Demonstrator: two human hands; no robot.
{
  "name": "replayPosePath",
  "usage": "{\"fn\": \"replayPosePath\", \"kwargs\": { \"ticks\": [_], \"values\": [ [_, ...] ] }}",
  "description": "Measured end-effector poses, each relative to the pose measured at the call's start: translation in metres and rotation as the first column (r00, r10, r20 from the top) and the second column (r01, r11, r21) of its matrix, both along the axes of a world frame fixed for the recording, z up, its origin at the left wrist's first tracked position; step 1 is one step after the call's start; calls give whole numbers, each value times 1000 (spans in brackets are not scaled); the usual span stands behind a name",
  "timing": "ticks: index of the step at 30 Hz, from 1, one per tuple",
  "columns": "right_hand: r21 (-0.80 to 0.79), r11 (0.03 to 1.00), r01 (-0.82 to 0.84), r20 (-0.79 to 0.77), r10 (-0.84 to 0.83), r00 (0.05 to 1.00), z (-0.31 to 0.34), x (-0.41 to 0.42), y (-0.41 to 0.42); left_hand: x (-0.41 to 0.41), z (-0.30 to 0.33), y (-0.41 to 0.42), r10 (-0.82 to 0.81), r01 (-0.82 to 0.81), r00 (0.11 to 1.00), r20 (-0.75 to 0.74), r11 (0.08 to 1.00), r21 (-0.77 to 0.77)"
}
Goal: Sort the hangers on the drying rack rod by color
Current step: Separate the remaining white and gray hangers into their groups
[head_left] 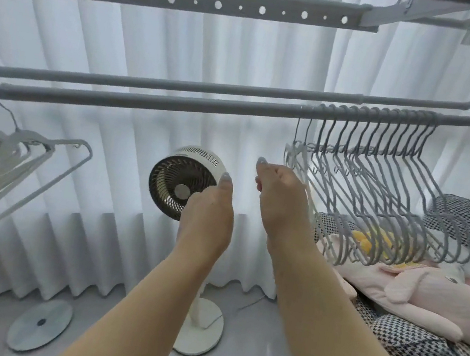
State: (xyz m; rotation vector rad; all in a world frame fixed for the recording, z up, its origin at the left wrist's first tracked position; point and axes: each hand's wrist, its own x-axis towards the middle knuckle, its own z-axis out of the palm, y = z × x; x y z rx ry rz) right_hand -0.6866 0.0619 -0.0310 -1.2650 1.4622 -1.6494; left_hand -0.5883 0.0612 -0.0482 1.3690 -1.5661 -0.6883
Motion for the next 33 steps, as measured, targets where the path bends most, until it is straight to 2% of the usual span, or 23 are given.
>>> {"fn": "replayPosePath", "kwargs": {
  "ticks": [4, 7, 15, 20, 27, 33],
  "values": [
    [56, 987, -152, 23, 150, 988, -6, 73, -5, 68, -7, 4, 179, -179, 983, -34, 984, -18],
    [104, 956, -274, 45, 271, 961, -12, 132, -6, 123, -6, 15, 338, -336, 940, -41, 941, 38],
    [238, 831, -503, 123, 488, 864, -36, 272, -14, 262, -15, 35, 592, -594, 804, -55, 805, -20],
    [327, 771, -547, 156, 526, 836, -52, 334, -20, 319, -17, 41, 599, -601, 797, -72, 799, -2],
    [310, 798, -517, 185, 483, 856, -51, 377, -31, 350, -13, 32, 513, -506, 857, -48, 856, 106],
    [319, 785, -530, 213, 486, 848, -50, 391, -40, 365, -15, 17, 510, -504, 860, -22, 856, 118]
  ]
}}
